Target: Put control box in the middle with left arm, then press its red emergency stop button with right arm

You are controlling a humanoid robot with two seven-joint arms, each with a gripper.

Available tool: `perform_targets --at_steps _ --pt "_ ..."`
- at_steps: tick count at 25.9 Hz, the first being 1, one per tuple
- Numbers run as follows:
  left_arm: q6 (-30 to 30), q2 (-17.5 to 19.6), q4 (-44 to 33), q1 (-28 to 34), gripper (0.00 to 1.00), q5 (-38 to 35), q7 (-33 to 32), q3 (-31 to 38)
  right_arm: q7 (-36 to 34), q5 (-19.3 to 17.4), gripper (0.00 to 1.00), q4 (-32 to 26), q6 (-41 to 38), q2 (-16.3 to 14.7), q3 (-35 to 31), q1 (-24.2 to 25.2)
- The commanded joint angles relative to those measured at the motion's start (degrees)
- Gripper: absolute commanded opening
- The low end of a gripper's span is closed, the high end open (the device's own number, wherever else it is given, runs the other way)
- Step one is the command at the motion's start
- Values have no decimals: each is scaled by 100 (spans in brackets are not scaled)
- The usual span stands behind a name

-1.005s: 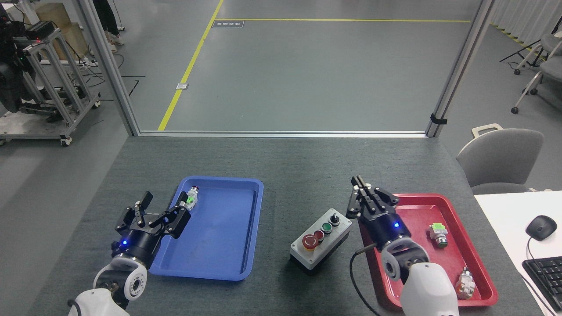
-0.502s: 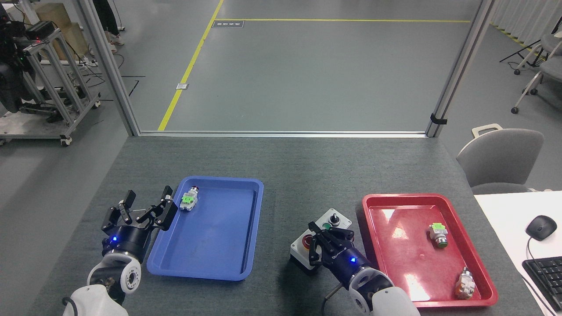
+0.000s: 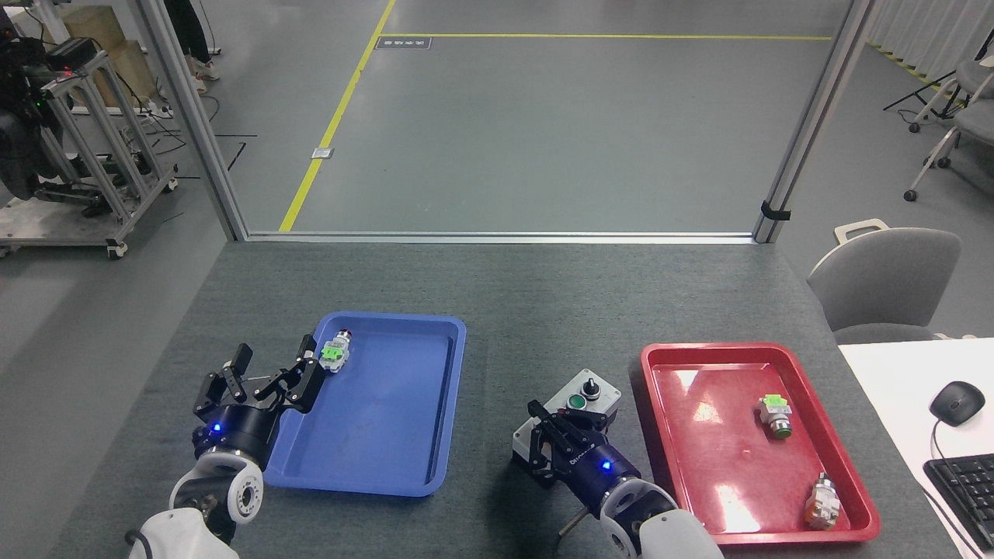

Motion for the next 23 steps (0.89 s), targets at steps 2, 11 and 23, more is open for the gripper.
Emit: perform_targets --at_steps 2,11,23 --pt "-1 2 10 57 99 -9 -5 -1 153 13 0 320 -32 6 5 -8" --pt "34 29 27 233 99 -17 13 17 91 -146 100 153 223 59 -364 -131" --pt "-1 -7 476 303 99 -35 92 -36 82 -726 100 -401 768 -196 -2623 -342"
